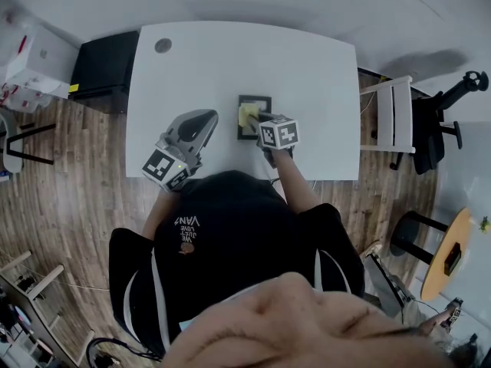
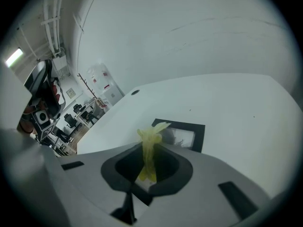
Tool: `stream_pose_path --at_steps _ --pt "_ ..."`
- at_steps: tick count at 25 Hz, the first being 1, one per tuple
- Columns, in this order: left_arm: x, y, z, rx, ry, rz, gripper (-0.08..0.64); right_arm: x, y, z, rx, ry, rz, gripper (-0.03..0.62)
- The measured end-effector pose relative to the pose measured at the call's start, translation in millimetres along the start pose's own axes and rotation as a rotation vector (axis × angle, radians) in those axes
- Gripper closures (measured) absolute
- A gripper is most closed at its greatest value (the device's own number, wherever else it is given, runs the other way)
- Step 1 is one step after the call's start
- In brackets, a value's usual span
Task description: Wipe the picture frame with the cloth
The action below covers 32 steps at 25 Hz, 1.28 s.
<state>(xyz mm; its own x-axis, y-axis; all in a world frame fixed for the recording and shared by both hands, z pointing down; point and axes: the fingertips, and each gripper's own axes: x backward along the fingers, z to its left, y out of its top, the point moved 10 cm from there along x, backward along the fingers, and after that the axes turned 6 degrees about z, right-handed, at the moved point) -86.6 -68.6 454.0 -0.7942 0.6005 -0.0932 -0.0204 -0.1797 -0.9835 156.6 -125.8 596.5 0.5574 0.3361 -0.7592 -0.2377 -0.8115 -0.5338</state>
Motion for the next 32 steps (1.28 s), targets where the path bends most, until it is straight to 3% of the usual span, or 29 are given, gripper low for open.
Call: stream_pose_path --at_steps 26,32 --pt "-6 -2 -10 0.004 -0.035 0.005 0.545 55 -30 -55 -0.065 -0.17 -0.015 0.549" --pt "-1 -1 -9 0.005 -0.031 0.004 0.545 62 -22 -39 -0.073 -0.107 -0.087 0.549"
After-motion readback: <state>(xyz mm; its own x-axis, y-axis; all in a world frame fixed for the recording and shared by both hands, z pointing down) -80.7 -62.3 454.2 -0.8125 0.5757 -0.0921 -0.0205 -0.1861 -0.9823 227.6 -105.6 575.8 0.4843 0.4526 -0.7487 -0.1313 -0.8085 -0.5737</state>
